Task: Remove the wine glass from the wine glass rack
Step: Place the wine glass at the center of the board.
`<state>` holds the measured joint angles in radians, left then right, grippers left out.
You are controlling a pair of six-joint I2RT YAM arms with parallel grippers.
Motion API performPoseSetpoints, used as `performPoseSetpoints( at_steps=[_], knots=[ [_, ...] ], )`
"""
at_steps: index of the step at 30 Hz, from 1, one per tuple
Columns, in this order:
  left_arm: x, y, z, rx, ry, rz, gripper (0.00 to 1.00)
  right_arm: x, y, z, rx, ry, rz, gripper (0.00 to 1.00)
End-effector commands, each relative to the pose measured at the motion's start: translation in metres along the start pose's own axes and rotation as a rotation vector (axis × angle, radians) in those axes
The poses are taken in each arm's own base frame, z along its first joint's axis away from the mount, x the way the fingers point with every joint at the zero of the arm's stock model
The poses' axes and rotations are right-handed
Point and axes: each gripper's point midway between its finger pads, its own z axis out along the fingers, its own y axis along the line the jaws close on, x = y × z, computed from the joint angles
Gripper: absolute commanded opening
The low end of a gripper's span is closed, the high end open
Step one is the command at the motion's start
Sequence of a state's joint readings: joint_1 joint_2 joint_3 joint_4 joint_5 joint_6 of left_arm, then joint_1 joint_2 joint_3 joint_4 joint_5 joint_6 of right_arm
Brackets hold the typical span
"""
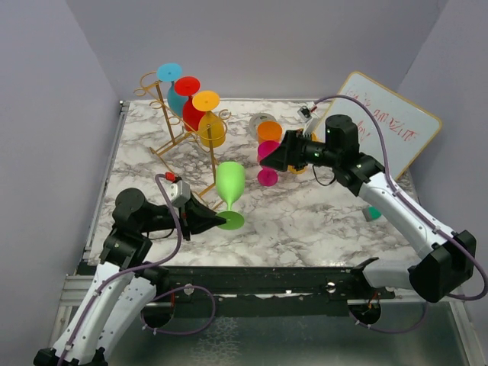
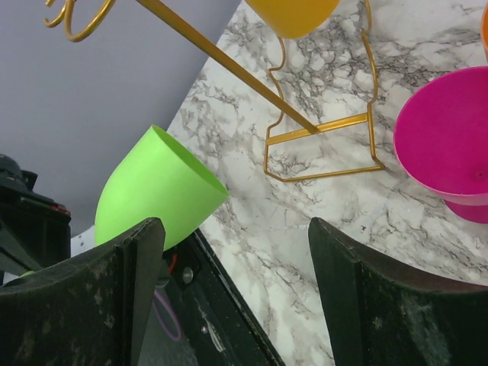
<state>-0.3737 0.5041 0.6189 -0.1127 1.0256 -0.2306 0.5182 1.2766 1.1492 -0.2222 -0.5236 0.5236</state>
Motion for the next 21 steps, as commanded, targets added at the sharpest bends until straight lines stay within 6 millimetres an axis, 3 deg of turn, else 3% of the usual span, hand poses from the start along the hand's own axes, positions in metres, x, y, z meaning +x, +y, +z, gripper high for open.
performPoseSetpoints(
  at_steps=[1, 8, 13, 21],
  knots=[
    [0.011, -0.023, -0.003, 0.177, 0.02, 0.178, 0.0, 0.014, 0.018, -0.004, -0.212, 0.085, 0.006, 0.82],
    [0.006, -0.032, 0.0, 0.285, 0.002, 0.201, 0.0, 0.021, 0.04, -0.003, -0.385, 0.186, 0.034, 0.81],
    [0.006, -0.036, -0.001, 0.328, 0.006, 0.244, 0.0, 0.029, 0.038, 0.001, -0.426, 0.222, 0.072, 0.75],
    [0.011, -0.037, -0.002, 0.346, 0.008, 0.264, 0.0, 0.028, 0.059, -0.006, -0.604, 0.302, 0.067, 0.67]
  ],
)
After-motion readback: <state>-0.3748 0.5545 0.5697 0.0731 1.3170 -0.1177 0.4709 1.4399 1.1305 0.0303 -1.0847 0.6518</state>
